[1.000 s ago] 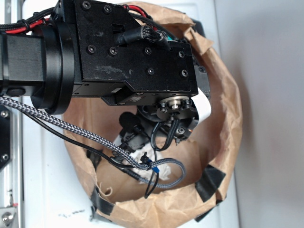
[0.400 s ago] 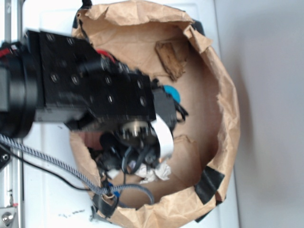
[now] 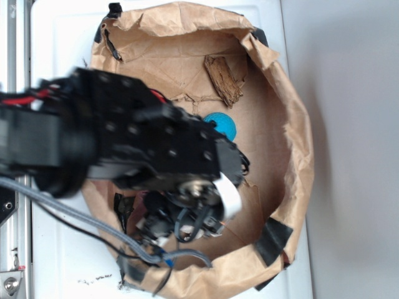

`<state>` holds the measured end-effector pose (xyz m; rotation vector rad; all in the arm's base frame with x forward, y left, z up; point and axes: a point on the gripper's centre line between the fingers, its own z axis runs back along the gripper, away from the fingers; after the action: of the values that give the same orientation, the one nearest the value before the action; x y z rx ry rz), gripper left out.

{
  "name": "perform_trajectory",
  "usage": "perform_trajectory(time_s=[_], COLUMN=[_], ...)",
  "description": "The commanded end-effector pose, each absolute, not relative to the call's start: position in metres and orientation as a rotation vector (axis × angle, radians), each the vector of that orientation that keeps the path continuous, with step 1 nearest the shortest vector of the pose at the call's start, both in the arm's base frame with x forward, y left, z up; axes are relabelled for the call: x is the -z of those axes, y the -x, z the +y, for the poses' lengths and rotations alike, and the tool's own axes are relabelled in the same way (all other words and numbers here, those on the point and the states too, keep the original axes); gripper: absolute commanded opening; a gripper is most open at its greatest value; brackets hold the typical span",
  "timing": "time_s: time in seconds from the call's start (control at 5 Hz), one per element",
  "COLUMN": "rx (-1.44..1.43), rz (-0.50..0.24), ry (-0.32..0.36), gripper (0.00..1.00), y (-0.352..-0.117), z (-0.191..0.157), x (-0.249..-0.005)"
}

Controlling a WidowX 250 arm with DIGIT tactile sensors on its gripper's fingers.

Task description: Grab the white paper.

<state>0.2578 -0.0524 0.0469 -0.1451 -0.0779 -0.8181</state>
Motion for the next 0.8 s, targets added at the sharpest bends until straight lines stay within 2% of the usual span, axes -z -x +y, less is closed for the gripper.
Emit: perform_trajectory(time_s=[0.0,0.2,0.4,0.6], rx=[0.823,0.769,0.741,0.712], rz=[-0.050,-0.013,-0.021,-0.060], ry=[0.064,0.029,0.018,0.027], gripper=[1.00,0.00,0.00,0.00], y=[-0.267,-0.268,-0.267,-0.269], z=[-0.083,-0.076,-0.067,-0.056], x=[-0.028,-0.018,-0.018,-0.035])
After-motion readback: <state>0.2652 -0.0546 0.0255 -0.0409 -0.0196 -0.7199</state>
